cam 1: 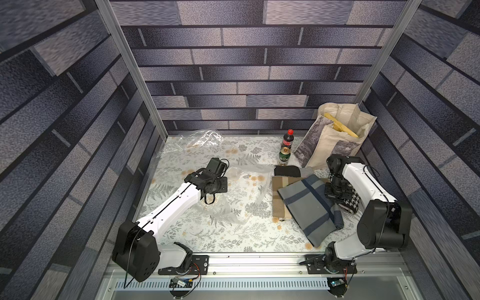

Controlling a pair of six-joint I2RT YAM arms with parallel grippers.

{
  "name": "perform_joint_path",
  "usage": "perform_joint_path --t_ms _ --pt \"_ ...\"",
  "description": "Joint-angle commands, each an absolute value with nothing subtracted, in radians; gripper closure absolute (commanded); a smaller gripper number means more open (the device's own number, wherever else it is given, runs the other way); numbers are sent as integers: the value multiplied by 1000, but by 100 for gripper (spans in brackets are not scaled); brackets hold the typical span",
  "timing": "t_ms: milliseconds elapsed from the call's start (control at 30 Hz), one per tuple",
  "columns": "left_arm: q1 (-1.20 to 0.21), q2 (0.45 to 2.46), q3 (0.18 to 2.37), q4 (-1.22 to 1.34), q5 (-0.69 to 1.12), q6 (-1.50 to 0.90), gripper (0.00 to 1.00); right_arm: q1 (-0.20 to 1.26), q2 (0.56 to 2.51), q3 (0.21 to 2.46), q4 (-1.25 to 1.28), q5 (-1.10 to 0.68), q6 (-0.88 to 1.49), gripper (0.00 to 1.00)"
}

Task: Take the scarf out of the vacuum bag
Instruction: Place the vacuum bag at the center of the board, then reset both arms

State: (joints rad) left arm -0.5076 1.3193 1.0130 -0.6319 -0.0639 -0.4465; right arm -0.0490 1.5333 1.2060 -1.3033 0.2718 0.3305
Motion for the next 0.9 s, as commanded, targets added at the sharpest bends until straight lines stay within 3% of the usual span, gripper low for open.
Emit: perform_joint_path --t_ms 0,133,200,267,300,467,600,700,867 --pt "-524 1315 989 -596 -43 -451 74 -56 1511 1210 -1289 276 322 89" --pt "-533 1297 986 -596 -26 -430 54 -56 1494 1212 -1279 256 316 65" --pt "-537 1273 984 -584 -10 -418 36 -54 1484 1217 -1280 258 314 48" --pt "-541 1226 974 -550 20 -405 11 -54 1466 1223 -1274 252 311 24" --pt "-547 1199 964 -527 36 -396 2 -54 1460 1226 -1273 247 309 19" --pt "-560 942 876 -349 30 -374 0 -52 1428 1242 -1266 240 309 0" --pt "-543 807 832 -316 -71 -366 0 -35 1410 1249 -1254 227 311 0" --pt "-482 857 874 -441 -133 -376 0 3 1380 1260 -1229 201 319 0" --pt "-413 930 852 -471 -220 -471 0 68 1276 1260 -1076 -42 323 0"
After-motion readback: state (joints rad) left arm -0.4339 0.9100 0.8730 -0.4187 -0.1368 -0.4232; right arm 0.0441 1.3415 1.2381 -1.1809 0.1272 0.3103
